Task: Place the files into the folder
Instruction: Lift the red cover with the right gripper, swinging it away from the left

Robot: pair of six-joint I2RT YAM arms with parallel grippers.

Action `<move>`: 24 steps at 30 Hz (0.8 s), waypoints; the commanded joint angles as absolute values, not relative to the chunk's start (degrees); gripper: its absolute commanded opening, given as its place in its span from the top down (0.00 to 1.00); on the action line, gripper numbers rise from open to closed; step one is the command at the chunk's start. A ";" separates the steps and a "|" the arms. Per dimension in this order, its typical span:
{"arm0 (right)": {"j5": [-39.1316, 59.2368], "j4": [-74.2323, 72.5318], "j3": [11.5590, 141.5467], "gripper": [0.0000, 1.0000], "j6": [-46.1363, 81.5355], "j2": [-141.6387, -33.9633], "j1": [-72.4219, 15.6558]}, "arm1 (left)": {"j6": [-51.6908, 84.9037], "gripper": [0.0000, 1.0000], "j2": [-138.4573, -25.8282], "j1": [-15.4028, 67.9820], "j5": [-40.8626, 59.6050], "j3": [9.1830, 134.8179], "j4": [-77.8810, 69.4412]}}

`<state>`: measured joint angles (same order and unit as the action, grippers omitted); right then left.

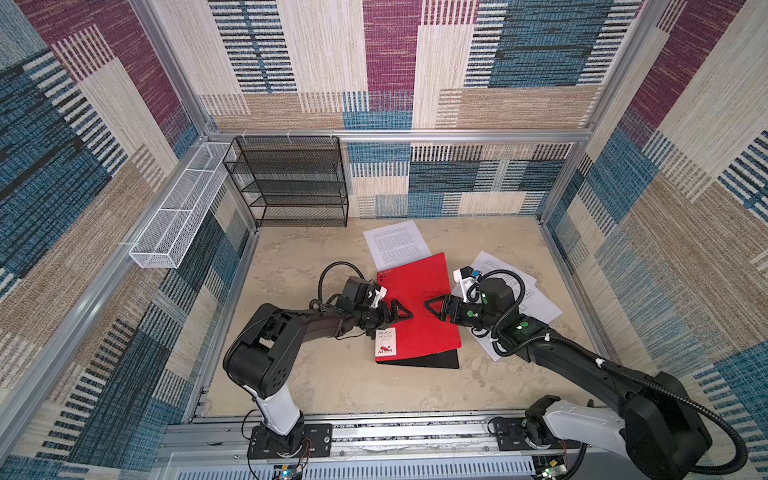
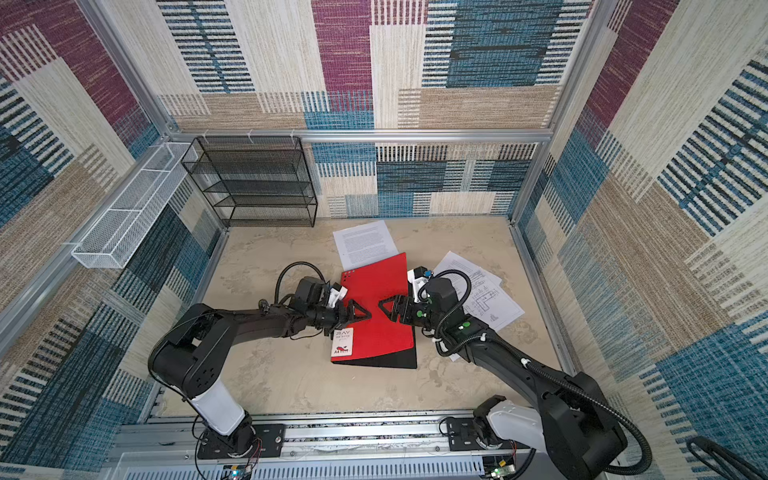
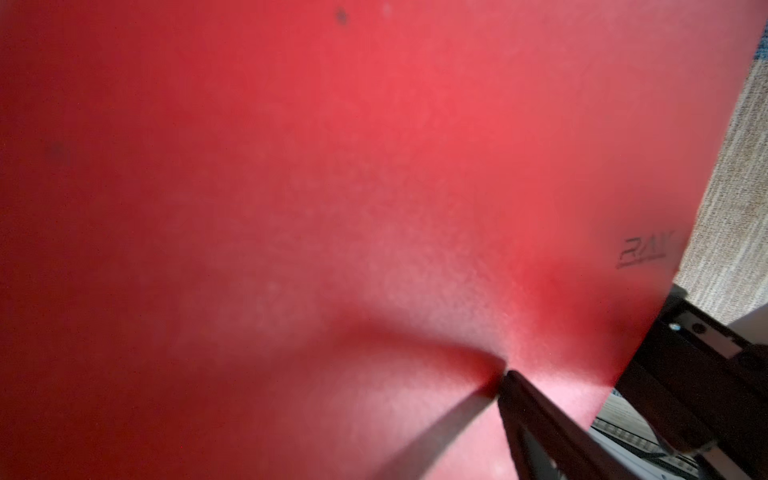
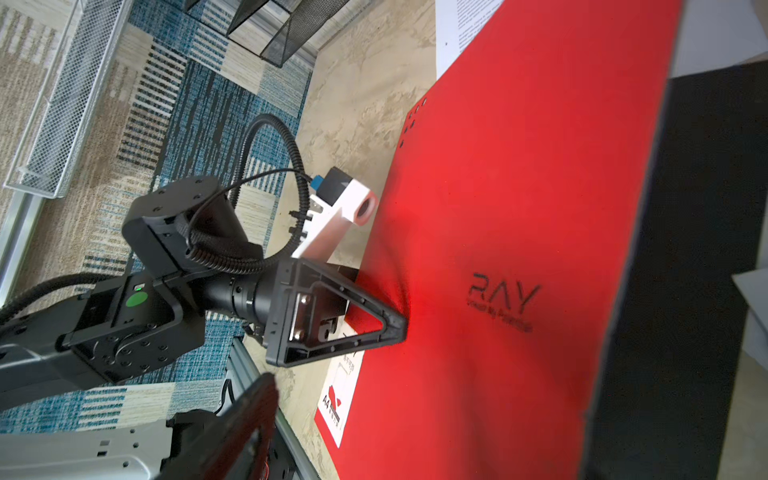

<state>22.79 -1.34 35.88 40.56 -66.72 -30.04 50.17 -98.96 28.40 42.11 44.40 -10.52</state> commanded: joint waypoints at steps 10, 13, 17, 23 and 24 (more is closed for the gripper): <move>14.67 4.64 41.25 0.87 37.57 -68.38 -30.20 | 46.28 0.01 -92.26 24.93 39.71 52.44 12.12; 12.24 8.60 43.45 0.98 36.21 -68.67 -30.24 | 41.32 0.01 -88.98 22.46 32.57 57.03 25.46; 8.62 14.21 46.76 1.00 33.98 -68.91 -30.33 | 34.85 0.01 -87.52 21.89 22.42 63.22 39.20; 7.72 18.32 52.13 1.00 32.18 -69.04 -32.02 | 32.80 0.01 -84.61 21.77 18.13 64.99 43.33; 7.70 18.94 53.37 1.00 32.39 -69.29 -32.53 | 32.54 0.01 -84.32 21.64 17.53 65.27 43.72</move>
